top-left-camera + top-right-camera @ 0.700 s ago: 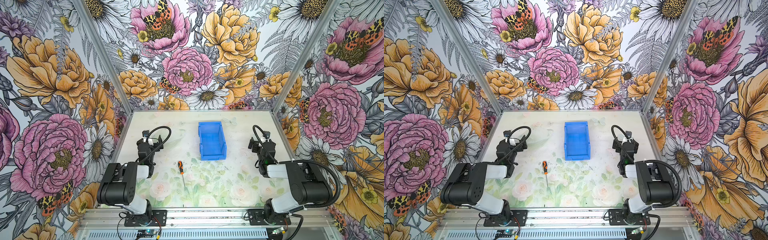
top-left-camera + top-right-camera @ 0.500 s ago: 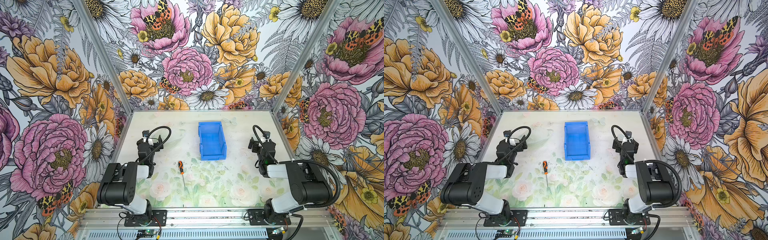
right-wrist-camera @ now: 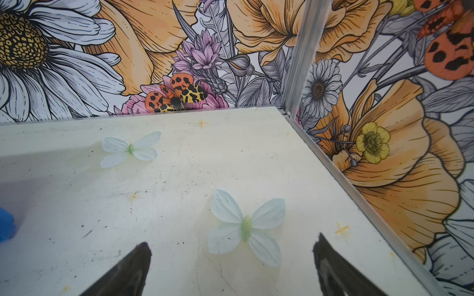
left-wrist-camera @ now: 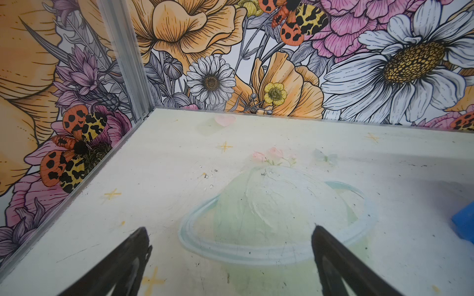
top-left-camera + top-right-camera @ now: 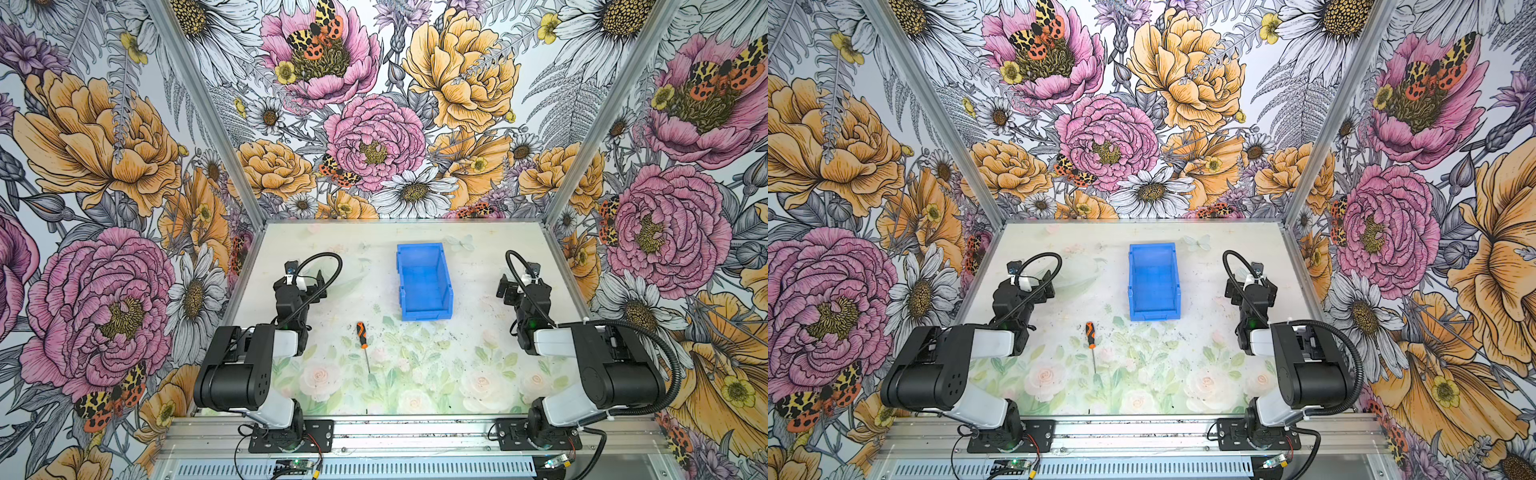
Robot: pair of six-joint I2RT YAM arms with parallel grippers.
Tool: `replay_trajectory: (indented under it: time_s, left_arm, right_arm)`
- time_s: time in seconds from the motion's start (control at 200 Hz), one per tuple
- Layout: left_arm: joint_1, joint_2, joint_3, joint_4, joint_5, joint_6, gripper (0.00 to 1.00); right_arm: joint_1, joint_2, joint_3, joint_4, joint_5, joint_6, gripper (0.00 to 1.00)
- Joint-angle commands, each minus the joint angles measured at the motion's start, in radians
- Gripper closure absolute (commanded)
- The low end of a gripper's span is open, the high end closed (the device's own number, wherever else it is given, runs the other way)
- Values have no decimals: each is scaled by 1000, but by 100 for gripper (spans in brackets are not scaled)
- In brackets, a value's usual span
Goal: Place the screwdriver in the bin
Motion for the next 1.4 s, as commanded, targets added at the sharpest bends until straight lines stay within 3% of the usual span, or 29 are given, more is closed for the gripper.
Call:
replay_trajectory:
  time_s: [0.0, 0.24, 0.495, 0.661, 0.796, 0.941, 1.096, 1.216, 1.391]
  left_arm:
    - [7, 10, -7, 12, 23, 7, 1]
    - [7, -2, -16, 22, 43, 9, 1]
    - [46, -162, 8, -181, 38, -52, 1]
    - [69, -311, 53, -438, 17, -107, 1]
    - [39, -378, 127, -681, -58, -237, 1]
    - [16, -426, 191, -888, -22, -340, 1]
    - [-65, -503, 240, -1059, -27, -386, 1]
    - [-159, -566, 234, -1101, -39, -447, 1]
    - [-324, -577, 303, -1308, -156, -596, 1]
  right_arm:
    - [-4, 3, 0, 21, -14, -3, 0]
    - [-2, -28, 12, -27, -7, -2, 0]
    - [11, -190, 8, -164, 26, 7, 0]
    - [33, -339, 102, -514, 88, 60, 0]
    - [80, -407, 220, -822, 134, 154, 1]
    - [195, -478, 247, -949, 169, 166, 0]
    - [314, -483, 309, -1109, 122, 230, 1]
    - [418, -490, 321, -1120, 49, 240, 1]
    - [531, -523, 351, -1164, -49, 198, 1]
